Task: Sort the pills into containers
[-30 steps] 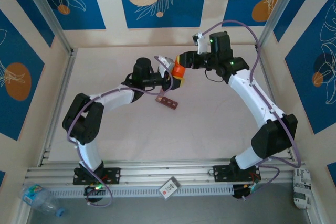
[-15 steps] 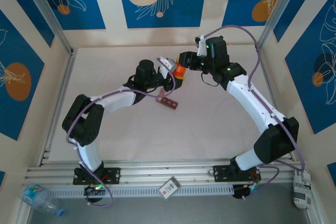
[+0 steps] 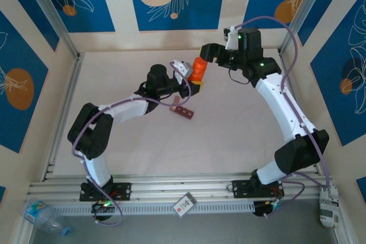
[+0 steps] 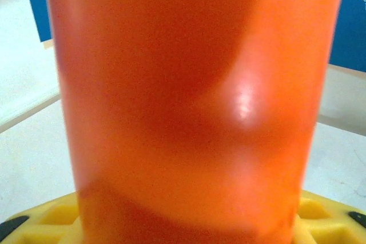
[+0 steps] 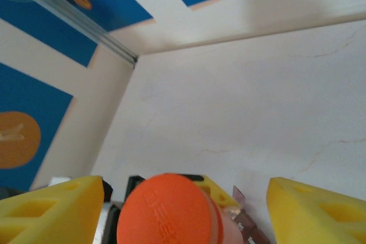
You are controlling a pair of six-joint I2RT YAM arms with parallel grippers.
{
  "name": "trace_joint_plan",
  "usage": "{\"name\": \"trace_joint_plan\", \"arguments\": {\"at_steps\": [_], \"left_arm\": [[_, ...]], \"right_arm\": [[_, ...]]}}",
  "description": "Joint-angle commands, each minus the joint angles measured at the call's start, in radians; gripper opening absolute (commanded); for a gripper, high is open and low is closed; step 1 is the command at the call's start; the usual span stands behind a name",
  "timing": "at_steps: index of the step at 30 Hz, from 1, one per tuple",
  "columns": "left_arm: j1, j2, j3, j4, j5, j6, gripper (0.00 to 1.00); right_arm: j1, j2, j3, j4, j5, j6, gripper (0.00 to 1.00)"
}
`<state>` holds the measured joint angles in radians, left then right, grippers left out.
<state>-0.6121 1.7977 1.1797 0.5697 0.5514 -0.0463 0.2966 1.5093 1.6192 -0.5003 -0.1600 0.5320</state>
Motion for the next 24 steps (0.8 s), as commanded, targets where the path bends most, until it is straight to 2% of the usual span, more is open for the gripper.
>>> {"name": "trace_joint_plan", "arguments": {"at_steps": [1,3,6,9,12,17,24], "left_arm": [[0.013,-0.033,0.011,0.064,0.074,-0.019,0.0],[0.021,-0.031,0.012,0.064,0.117,-0.032,0.0],[0.042,-0.026,0.023,0.067,0.196,-0.06,0.0],[0.06,-0.017,0.045,0.057,0.289,-0.101,0.0],[0.07,-0.012,0.062,0.035,0.348,-0.123,0.0],[0.077,-0.004,0.075,0.017,0.391,-0.141,0.0],[0.077,0.011,0.092,0.011,0.418,-0.159,0.0]], "right_arm": [[-0.023,-0.024,0.053,-0.041,-0.081,-0.038,0.81],[-0.042,-0.021,0.063,-0.055,-0.121,-0.081,0.84],[-0.074,0.013,0.089,-0.097,-0.249,-0.18,0.86],[-0.076,0.053,0.132,-0.184,-0.299,-0.329,0.87],[-0.076,0.063,0.133,-0.213,-0.338,-0.413,0.87],[-0.068,0.063,0.126,-0.223,-0.382,-0.451,0.88],[-0.034,0.069,0.121,-0.231,-0.377,-0.474,0.88]]}}
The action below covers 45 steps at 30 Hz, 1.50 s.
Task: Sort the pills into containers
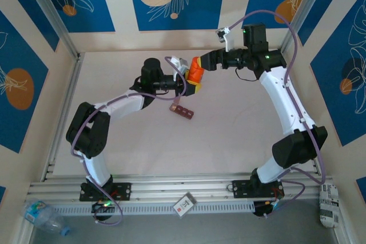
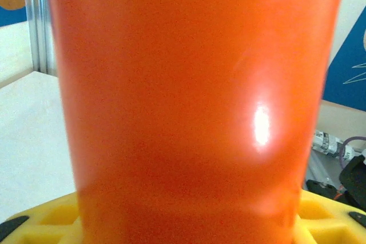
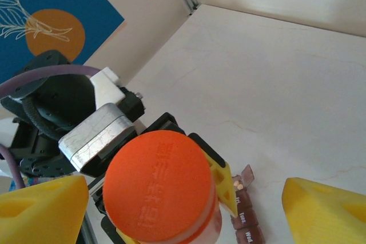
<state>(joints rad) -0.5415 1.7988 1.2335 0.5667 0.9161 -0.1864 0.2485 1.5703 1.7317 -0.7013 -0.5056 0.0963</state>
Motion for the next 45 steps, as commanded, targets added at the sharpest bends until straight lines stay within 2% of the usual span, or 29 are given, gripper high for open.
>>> {"name": "trace_joint_plan", "arguments": {"at_steps": [1,8,18,19,23,45], "left_arm": [[0.007,0.01,0.04,0.012,0.055,-0.018,0.0],[0.007,0.014,0.043,0.006,0.061,-0.023,0.0],[0.007,0.02,0.048,0.015,0.067,-0.034,0.0],[0.007,0.021,0.049,0.014,0.067,-0.035,0.0],[0.007,0.025,0.052,0.016,0.067,-0.039,0.0],[0.005,0.034,0.044,0.028,0.07,-0.049,0.0]], "right_arm": [[0.018,0.012,0.01,-0.034,-0.024,-0.041,0.88],[0.033,0.034,0.032,-0.043,-0.004,-0.04,0.83],[0.044,0.043,0.03,-0.053,0.001,-0.033,0.63],[0.045,0.043,0.028,-0.054,0.001,-0.034,0.63],[0.048,0.037,0.025,-0.053,0.007,-0.034,0.74],[0.028,0.001,0.021,-0.002,-0.014,0.02,0.74]]}}
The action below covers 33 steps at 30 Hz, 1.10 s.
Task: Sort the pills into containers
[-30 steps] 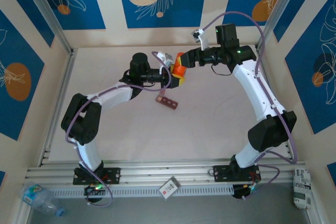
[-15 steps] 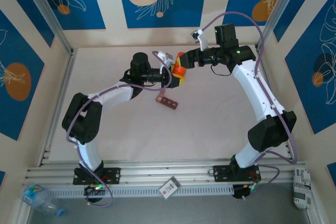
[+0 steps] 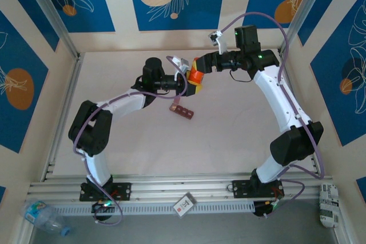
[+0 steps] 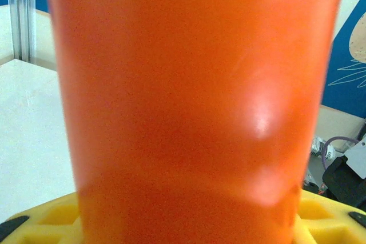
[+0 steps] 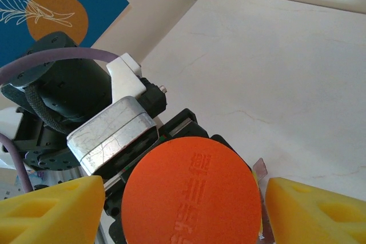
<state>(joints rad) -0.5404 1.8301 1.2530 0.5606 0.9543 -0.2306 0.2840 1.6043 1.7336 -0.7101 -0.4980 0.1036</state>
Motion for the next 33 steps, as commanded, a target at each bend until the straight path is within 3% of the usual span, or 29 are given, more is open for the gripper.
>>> {"name": "trace_joint_plan", "arguments": {"at_steps": [1,14,21,25,33], "left_arm": [[0.003,0.003,0.025,0.033,0.032,-0.004,0.0],[0.005,0.0,0.026,0.035,0.032,-0.007,0.0],[0.003,-0.014,0.03,0.029,0.002,0.003,0.0],[-0.003,-0.048,0.022,0.006,-0.078,0.049,0.0],[-0.068,-0.134,-0.015,-0.047,-0.361,0.233,0.0]], "right_arm": [[-0.008,-0.033,0.017,0.008,-0.021,0.013,0.73],[-0.007,-0.027,0.001,-0.005,-0.019,0.01,0.52],[0.004,-0.037,-0.034,0.013,0.006,0.027,0.5],[0.02,-0.051,-0.082,0.057,0.065,0.078,0.5],[0.084,-0.088,-0.251,0.209,0.24,0.234,0.48]]}}
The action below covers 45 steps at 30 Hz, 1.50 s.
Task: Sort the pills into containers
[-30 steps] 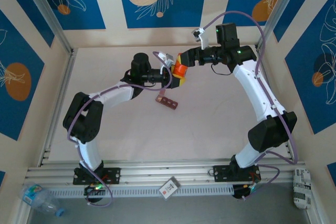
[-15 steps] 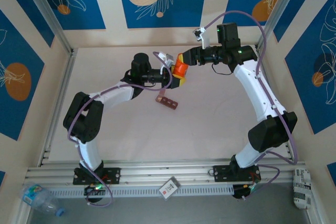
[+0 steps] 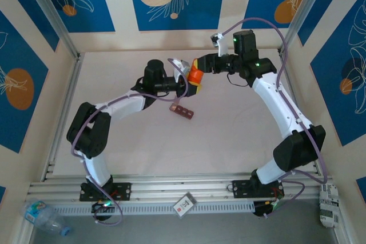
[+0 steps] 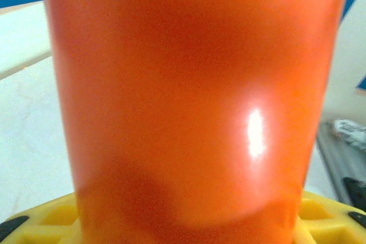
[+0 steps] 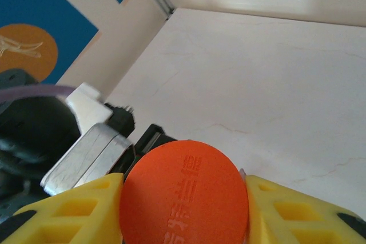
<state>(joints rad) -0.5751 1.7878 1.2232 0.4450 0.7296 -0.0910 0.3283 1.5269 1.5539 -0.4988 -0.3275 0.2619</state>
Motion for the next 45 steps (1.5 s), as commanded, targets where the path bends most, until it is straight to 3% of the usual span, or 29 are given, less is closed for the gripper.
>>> {"name": "trace_joint_plan", "arguments": {"at_steps": [1,6,16,20,28,32,39,45], "left_arm": [[-0.042,-0.097,0.009,0.076,-0.165,0.107,0.0],[-0.079,-0.11,-0.022,0.12,-0.269,0.148,0.0],[-0.079,-0.078,-0.025,0.133,-0.246,0.115,0.0],[-0.075,-0.064,-0.023,0.138,-0.242,0.101,0.0],[-0.055,-0.047,-0.031,0.162,-0.207,0.058,0.0],[-0.031,-0.041,-0.035,0.181,-0.138,0.023,0.0],[0.024,-0.012,0.008,0.183,0.11,-0.076,0.0],[0.043,0.007,0.042,0.143,0.209,-0.114,0.0]], "right_arm": [[0.05,-0.015,-0.091,0.015,0.088,0.089,0.48],[0.09,-0.033,-0.158,0.07,0.161,0.138,0.48],[0.047,-0.024,-0.084,0.049,0.14,0.185,0.5],[0.012,-0.018,-0.005,0.034,0.102,0.211,0.55],[-0.08,-0.047,0.119,0.031,0.0,0.243,0.77],[-0.108,-0.056,0.146,-0.014,-0.044,0.186,0.83],[-0.138,-0.039,0.153,-0.099,-0.205,-0.061,0.88],[-0.132,0.009,0.231,-0.217,-0.266,-0.17,0.89]]}}
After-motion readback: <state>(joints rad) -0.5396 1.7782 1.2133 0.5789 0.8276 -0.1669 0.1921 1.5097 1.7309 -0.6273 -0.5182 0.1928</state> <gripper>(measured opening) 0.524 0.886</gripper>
